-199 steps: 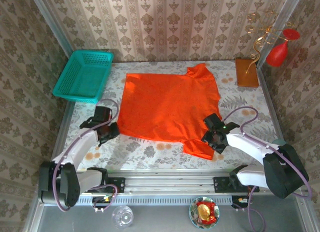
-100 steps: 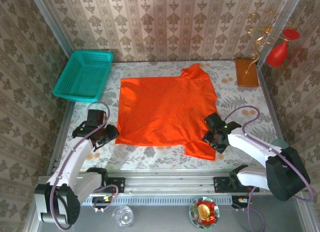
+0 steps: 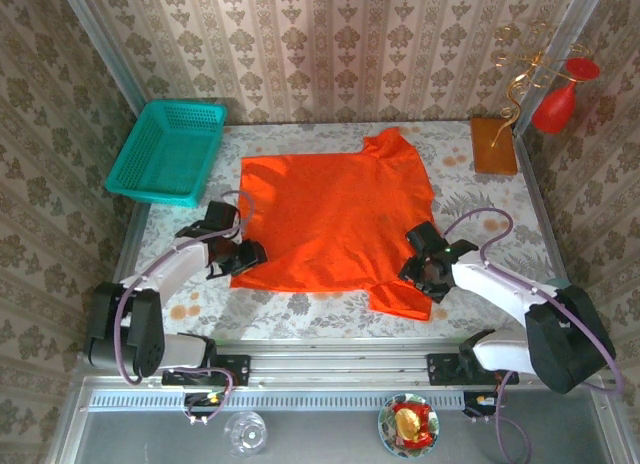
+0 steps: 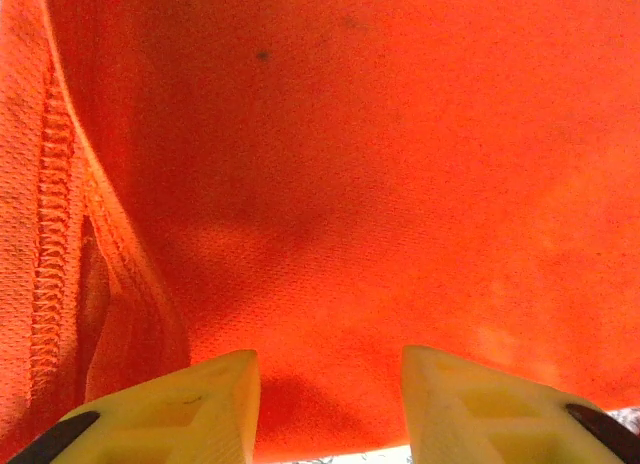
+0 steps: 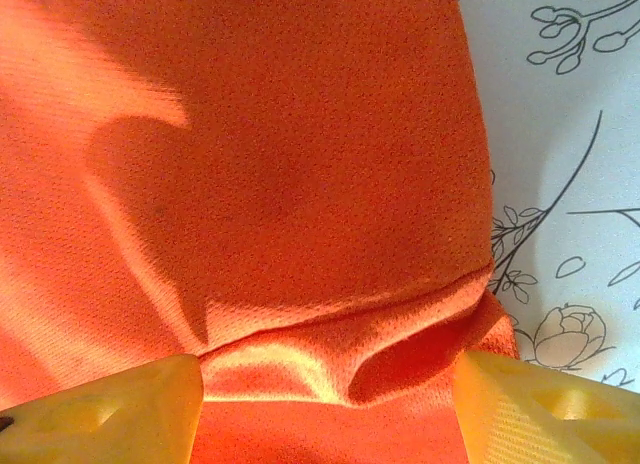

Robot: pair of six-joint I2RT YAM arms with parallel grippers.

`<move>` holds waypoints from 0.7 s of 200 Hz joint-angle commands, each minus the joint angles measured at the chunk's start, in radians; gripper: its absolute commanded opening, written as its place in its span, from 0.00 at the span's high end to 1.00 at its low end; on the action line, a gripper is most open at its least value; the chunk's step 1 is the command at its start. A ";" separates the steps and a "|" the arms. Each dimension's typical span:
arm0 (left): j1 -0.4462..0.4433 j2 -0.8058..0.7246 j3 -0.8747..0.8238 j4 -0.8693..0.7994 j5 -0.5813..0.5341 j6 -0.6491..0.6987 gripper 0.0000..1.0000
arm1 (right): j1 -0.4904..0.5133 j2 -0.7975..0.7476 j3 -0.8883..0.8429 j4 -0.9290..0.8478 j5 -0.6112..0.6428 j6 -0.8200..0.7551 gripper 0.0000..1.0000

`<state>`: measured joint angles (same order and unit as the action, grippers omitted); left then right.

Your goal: Fold the inside-out t-shirt

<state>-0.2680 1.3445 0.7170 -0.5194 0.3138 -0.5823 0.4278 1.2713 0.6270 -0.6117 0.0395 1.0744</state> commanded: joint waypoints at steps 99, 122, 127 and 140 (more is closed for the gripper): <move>0.096 -0.085 -0.030 -0.214 -0.340 -0.010 0.61 | -0.053 0.004 -0.057 -0.034 0.021 0.068 0.31; 0.085 -0.122 -0.016 -0.242 -0.352 0.006 0.64 | -0.053 -0.005 -0.049 -0.044 0.025 0.059 0.31; 0.075 -0.130 -0.013 -0.247 -0.346 0.014 0.66 | -0.055 -0.004 -0.047 -0.046 0.029 0.058 0.31; 0.027 -0.140 -0.008 -0.274 -0.374 -0.005 0.69 | -0.055 -0.006 -0.044 -0.049 0.031 0.056 0.31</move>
<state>-0.1860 1.2354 0.6762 -0.7155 -0.0105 -0.5793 0.3794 1.2778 0.5953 -0.6098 0.0414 1.1225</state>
